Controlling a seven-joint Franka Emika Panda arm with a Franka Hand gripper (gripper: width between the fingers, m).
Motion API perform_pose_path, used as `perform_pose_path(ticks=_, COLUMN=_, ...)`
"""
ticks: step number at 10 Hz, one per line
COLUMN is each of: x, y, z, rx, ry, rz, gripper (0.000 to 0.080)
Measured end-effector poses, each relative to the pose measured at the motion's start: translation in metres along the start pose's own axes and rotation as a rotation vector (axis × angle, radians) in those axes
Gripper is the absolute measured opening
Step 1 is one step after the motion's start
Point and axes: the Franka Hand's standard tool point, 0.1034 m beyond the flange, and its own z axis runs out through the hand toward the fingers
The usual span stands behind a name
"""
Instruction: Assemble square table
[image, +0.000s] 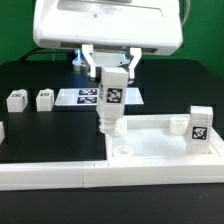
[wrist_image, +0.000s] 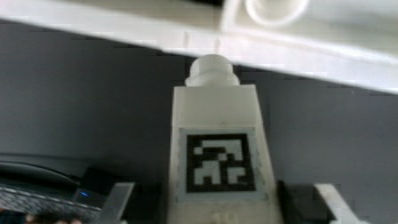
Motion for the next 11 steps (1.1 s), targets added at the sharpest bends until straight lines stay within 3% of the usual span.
perform_pose_path(ticks=1, x=0.005, y=-0.008, z=0.001, rx=0.014, ry=-0.006, rz=0.017, gripper=0.0291)
perform_pose_path(ticks=4, x=0.003, y=-0.007, z=0.001, rx=0.012, ry=-0.007, rz=0.011, gripper=0.0291)
perform_pose_path(ticks=5, x=0.001, y=-0.005, z=0.001, rx=0.011, ry=-0.012, rz=0.000, gripper=0.0291)
perform_pose_path(ticks=6, x=-0.018, y=0.013, z=0.002, rx=0.013, ry=-0.048, rz=-0.038, gripper=0.0291)
perform_pose_path(ticks=7, x=-0.028, y=0.016, z=0.005, rx=0.033, ry=-0.057, rz=0.001, gripper=0.0291)
perform_pose_path(ticks=8, x=-0.035, y=0.010, z=0.010, rx=0.066, ry=-0.077, rz=-0.005, gripper=0.0291)
perform_pose_path(ticks=9, x=-0.041, y=0.013, z=0.013, rx=0.102, ry=-0.111, rz=-0.012, gripper=0.0291)
perform_pose_path(ticks=11, x=-0.039, y=-0.001, z=0.014, rx=0.127, ry=-0.109, rz=0.019, gripper=0.0291)
